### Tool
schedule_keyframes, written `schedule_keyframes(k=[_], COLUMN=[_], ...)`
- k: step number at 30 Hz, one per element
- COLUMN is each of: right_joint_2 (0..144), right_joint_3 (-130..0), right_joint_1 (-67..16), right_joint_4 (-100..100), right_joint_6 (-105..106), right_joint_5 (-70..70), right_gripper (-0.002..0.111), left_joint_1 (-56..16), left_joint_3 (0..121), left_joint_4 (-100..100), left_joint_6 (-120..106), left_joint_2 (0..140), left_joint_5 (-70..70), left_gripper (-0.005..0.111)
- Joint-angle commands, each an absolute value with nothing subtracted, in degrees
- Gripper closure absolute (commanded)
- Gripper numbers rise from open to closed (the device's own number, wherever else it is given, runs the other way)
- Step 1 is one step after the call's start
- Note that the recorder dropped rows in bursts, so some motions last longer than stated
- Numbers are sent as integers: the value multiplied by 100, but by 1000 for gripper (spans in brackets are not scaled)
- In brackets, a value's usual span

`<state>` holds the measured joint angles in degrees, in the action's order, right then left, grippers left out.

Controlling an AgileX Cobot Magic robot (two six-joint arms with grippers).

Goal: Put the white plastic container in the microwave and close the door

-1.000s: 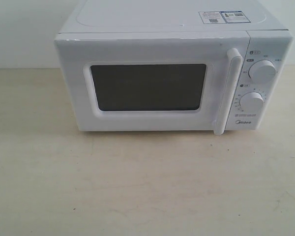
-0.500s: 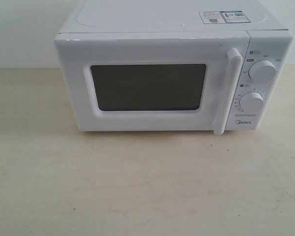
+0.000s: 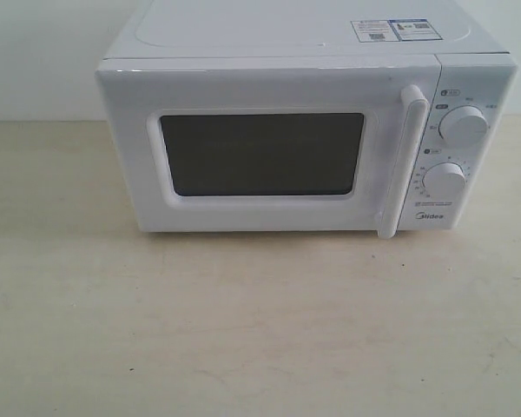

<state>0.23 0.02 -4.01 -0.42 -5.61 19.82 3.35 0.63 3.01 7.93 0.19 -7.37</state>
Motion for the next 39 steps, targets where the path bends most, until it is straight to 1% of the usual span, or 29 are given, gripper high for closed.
schedule_keyframes(k=[1,7,12,17,20,39], right_joint_2=[0,0,0,0,0,0], right_joint_3=[0,0,0,0,0,0], right_joint_1=[-388,-388,-388,-388,-388,-388], right_joint_4=[-68,-68,-68,-68,-68,-68], right_joint_6=[-570,-570,-570,-570,-570,-570], right_joint_5=[1965,1965,1965,1965,1965,1965], right_gripper=[108,108,108,108,108,108], left_joint_1=[341,341,341,341,341,327], left_joint_3=[0,0,0,0,0,0], left_joint_4=[222,0,0,0,0,0], left_joint_6=[724,239,-242,-654,-653,-603], left_joint_2=[0,0,0,0,0,0], left_joint_5=[-733,-1106,-1697,-1730,-1987,-2100], left_gripper=[102,102,102,102,102,102])
